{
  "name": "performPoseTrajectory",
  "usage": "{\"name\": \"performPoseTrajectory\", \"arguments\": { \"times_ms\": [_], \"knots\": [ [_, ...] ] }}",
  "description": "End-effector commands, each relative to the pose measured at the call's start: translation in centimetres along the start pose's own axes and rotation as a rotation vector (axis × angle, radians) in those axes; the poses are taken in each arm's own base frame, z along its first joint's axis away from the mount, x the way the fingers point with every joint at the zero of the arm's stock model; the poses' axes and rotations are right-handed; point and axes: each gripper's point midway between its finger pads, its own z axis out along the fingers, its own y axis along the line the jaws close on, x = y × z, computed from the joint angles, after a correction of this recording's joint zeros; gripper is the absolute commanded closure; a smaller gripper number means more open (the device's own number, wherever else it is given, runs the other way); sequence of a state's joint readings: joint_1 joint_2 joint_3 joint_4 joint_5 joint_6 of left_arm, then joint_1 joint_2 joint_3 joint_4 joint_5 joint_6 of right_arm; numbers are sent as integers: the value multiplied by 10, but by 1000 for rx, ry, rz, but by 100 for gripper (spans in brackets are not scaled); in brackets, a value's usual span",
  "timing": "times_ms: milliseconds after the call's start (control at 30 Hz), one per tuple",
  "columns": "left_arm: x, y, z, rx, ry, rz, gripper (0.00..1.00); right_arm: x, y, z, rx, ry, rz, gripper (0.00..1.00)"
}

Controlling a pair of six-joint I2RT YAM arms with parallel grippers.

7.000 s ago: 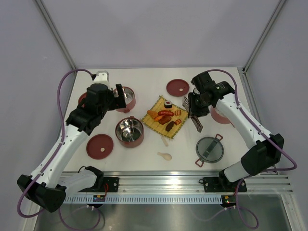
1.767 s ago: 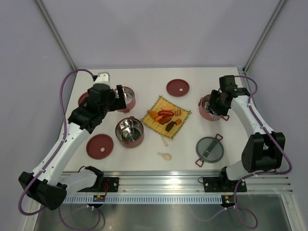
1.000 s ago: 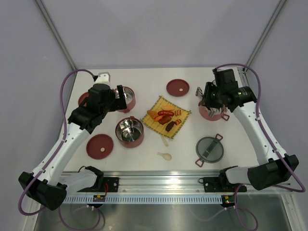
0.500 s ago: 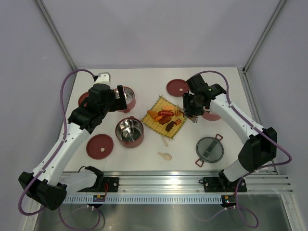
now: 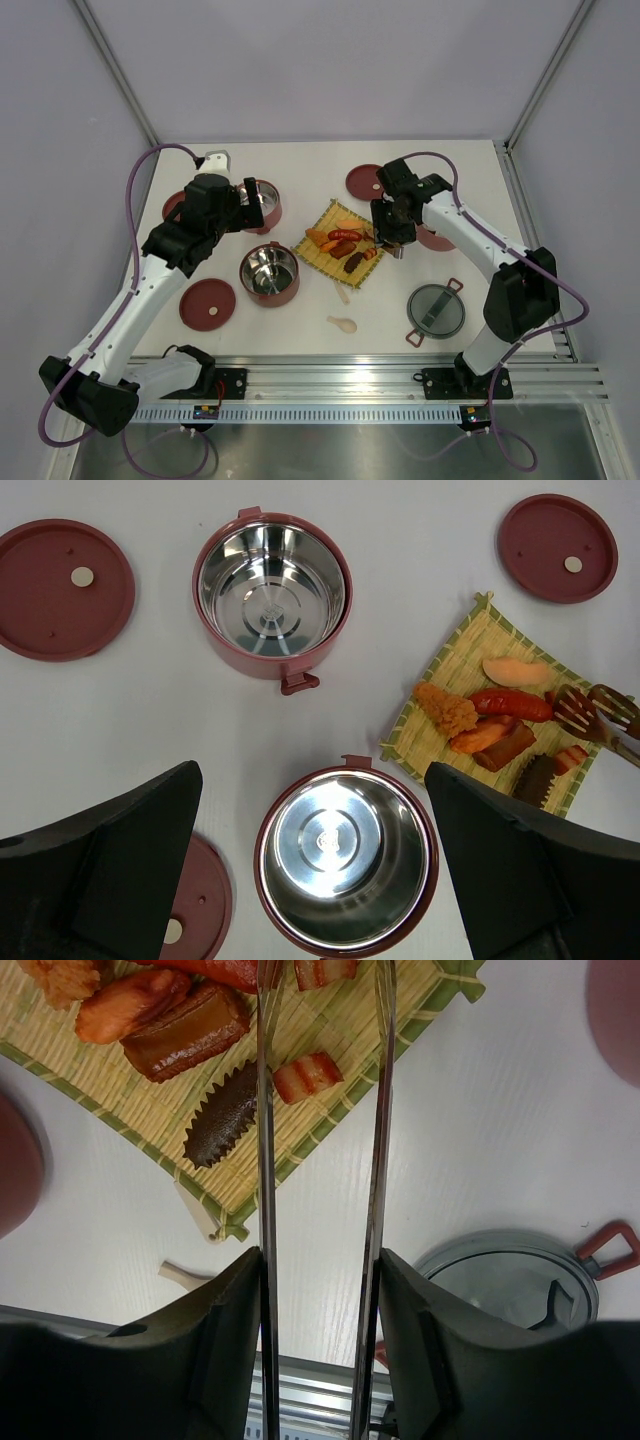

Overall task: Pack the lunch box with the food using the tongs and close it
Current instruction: Pick up the fake food from the plate.

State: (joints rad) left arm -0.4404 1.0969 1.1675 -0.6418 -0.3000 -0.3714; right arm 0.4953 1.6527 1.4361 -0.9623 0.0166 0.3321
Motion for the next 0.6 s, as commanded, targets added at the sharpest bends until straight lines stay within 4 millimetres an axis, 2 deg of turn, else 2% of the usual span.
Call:
{"name": "performPoseTrajectory", "arguments": {
  "times_ms": [0,267,567],
  "knots": [
    [-11,-4,-1,13,-35,-15,1,-16,10,-3,-21,-52,-26,45],
    [-9,-2,-1,6,-31,-14,1,-15,5,8,44,-38,-57,46],
    [-6,-3,1,8,-26,-15,1,-11,17,2,82,-46,-135,47]
  ]
}}
